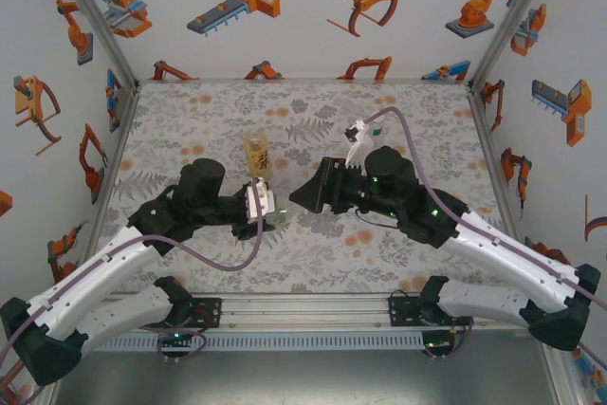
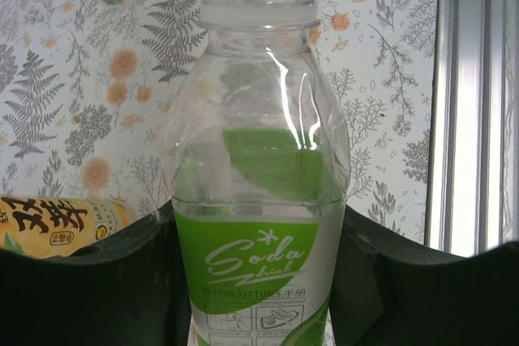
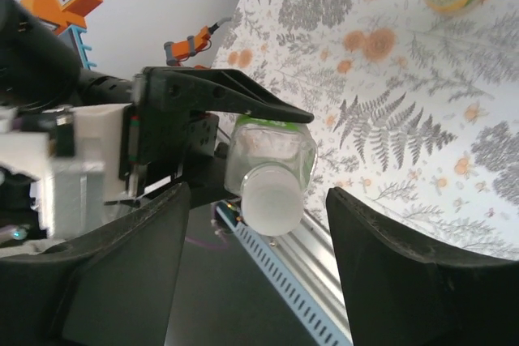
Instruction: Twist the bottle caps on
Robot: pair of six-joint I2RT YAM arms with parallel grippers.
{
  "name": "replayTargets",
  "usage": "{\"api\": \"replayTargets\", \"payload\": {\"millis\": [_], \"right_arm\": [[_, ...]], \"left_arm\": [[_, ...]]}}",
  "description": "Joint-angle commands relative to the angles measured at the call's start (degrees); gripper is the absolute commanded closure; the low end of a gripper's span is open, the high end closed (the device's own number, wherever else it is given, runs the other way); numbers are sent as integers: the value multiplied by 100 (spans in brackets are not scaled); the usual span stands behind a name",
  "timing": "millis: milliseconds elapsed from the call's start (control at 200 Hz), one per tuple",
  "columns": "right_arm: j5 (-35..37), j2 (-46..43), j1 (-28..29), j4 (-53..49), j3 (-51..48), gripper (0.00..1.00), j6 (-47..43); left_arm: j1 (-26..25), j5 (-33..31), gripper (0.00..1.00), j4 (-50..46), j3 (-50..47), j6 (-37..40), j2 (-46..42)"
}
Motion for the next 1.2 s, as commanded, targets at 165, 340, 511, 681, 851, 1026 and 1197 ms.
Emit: {"api": "replayTargets", "payload": {"millis": [165, 340, 511, 681, 851, 1026, 1197], "right_arm": [[-684, -623, 22, 164, 90, 39, -3057], [-1786, -561, 25, -23, 104, 41, -5168], [-2537, -399, 29, -325, 141, 41, -6597], [-2587, -205, 27, -322, 106, 41, -7047], [-2859, -70, 33, -297, 53, 44, -7078], [-2744, -60, 28, -210, -105, 48, -7052], [-2609, -86, 27, 32, -318, 52, -6926]], "left_arm": [[-11, 501, 100, 45, 123, 133, 31], [-14, 908, 100, -72, 174, 196, 102], [-10, 1249, 100, -191, 224, 272, 166], [-10, 1330, 100, -251, 255, 298, 195], [-11, 1303, 100, -272, 260, 305, 193], [-8, 1307, 100, -271, 268, 292, 197], [3, 1296, 100, -269, 265, 294, 179]]}}
